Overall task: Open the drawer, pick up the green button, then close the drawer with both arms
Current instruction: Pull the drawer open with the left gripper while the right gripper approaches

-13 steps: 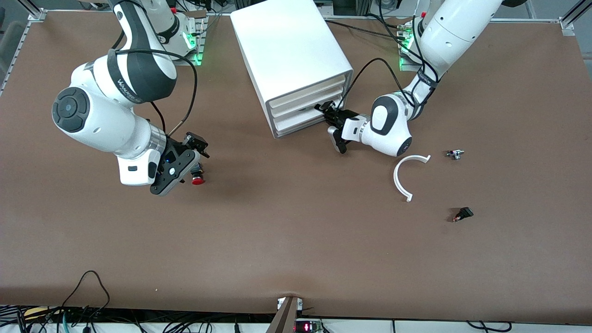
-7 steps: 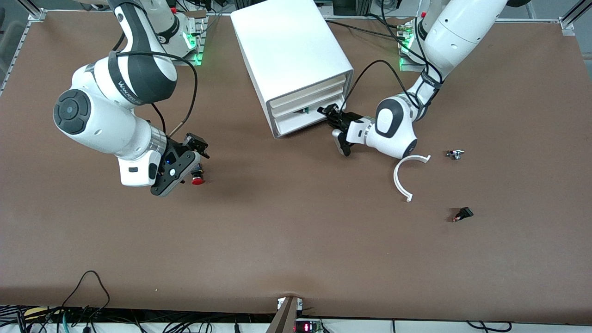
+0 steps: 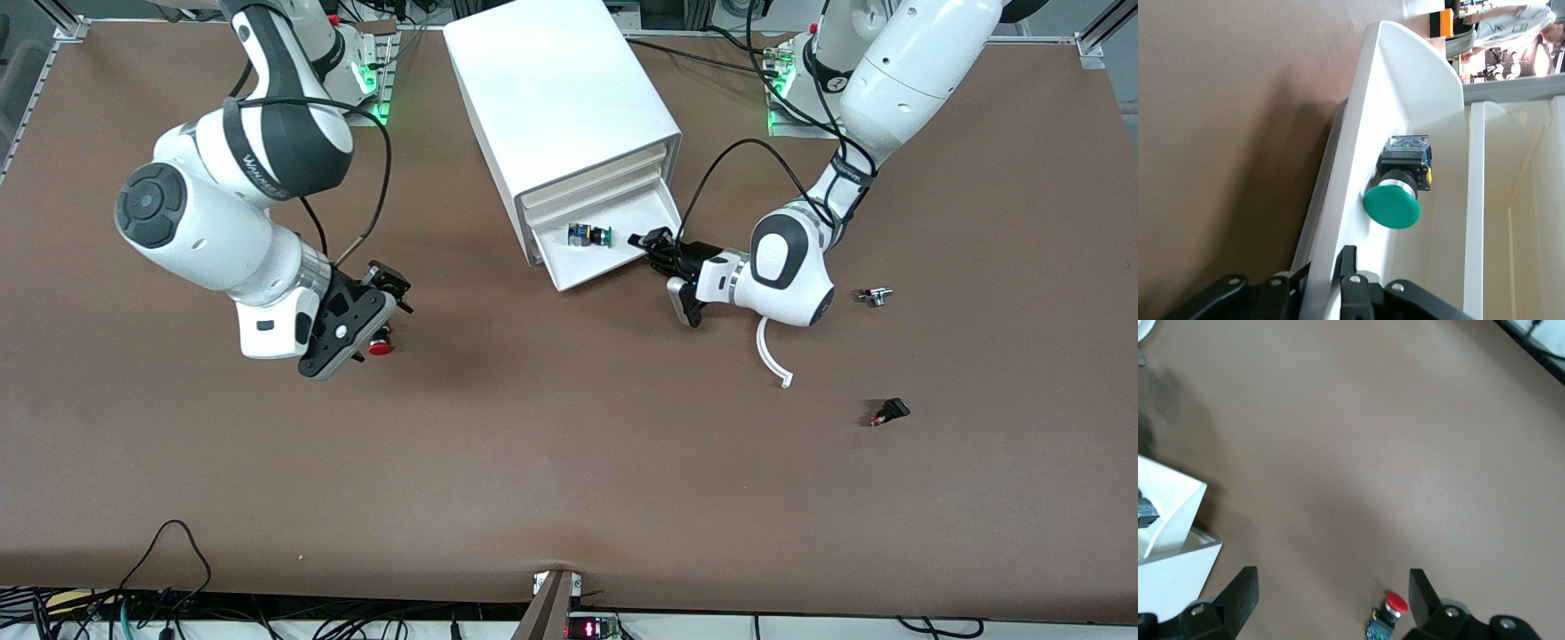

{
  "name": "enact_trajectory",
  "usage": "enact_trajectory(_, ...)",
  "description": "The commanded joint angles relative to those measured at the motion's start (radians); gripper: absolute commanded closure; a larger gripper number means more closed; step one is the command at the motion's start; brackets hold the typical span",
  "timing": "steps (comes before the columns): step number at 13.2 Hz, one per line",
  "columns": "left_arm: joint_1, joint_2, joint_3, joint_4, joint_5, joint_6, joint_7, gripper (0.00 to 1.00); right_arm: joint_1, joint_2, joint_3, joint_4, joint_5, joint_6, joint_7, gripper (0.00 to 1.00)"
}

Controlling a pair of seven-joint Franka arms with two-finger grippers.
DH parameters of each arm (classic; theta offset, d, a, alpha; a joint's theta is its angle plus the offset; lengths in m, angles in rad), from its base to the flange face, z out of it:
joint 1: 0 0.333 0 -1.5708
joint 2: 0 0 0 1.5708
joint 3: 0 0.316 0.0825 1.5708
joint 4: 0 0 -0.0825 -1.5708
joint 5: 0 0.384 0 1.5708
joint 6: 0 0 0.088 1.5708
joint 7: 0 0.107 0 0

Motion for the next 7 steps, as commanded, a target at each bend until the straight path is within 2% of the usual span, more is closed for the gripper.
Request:
enact_trajectory(1,-0.004,0.022,0.041,0.053,0.032,0.047,0.012,0.93,0.047,0.029,0.001,0.023,-0.001,0.029,-0.046,0.0)
enact_trajectory(4,-0.005,0.022,0.06,0.093,0.032,0.047,0.011,0.9,0.103,0.047,0.001,0.055,-0.004,0.02,-0.064,0.0)
enact_trajectory(5,-0.004,0.022,0.06,0.094,0.032,0.047,0.011,0.81,0.12,0.053,0.003,0.063,-0.005,0.018,-0.066,0.0)
enact_trajectory(6,-0.004,0.021,0.06,0.094,0.032,0.047,0.015,0.15,0.14,0.06,0.001,0.063,-0.008,0.018,-0.07,0.0)
enact_trajectory(7,-0.002,0.016,0.061,0.094,0.032,0.047,0.026,0.0,0.16,0.066,0.001,0.065,-0.022,0.018,-0.09,0.0)
